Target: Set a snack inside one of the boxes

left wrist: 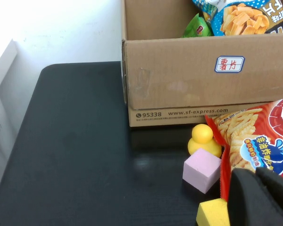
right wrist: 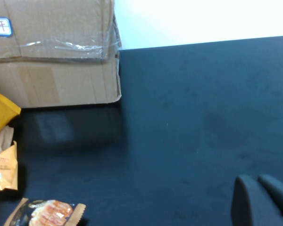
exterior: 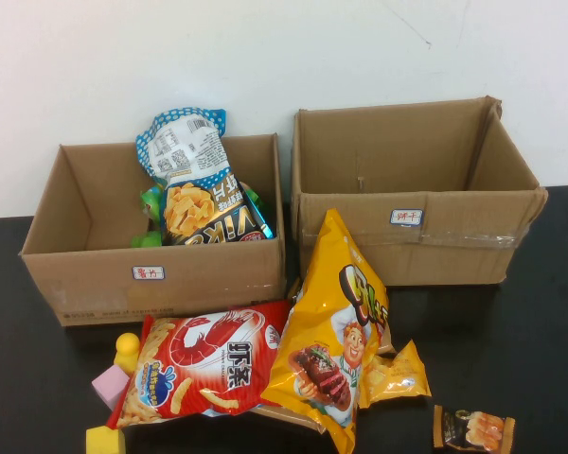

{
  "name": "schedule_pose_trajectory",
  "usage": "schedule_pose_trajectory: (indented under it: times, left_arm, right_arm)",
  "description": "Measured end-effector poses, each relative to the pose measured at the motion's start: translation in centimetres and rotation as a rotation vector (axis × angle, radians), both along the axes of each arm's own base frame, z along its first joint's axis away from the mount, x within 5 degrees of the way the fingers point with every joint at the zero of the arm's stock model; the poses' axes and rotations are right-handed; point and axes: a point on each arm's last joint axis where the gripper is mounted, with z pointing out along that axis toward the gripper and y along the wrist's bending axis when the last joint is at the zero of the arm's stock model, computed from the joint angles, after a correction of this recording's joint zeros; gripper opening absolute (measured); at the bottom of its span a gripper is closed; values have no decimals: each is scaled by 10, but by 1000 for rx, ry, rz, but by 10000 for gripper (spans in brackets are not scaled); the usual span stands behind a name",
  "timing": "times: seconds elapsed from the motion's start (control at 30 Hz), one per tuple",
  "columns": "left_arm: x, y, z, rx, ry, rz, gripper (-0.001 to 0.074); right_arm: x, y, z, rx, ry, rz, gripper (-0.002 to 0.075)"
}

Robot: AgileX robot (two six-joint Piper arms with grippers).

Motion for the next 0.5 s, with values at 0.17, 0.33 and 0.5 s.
schedule_pose_trajectory:
  times: [0.17, 0.33, 0.5]
  left_arm:
    - [0, 0, 0, 0, 0, 0, -1]
    - [0, 0, 1, 0, -6, 0, -1]
    - [0, 0, 1, 0, -10, 0, -1]
  right_arm:
    - [0, 0, 0, 0, 0, 0, -1]
    - [0, 0, 0, 0, 0, 0, -1]
    - [0, 0, 0, 0, 0, 0, -1]
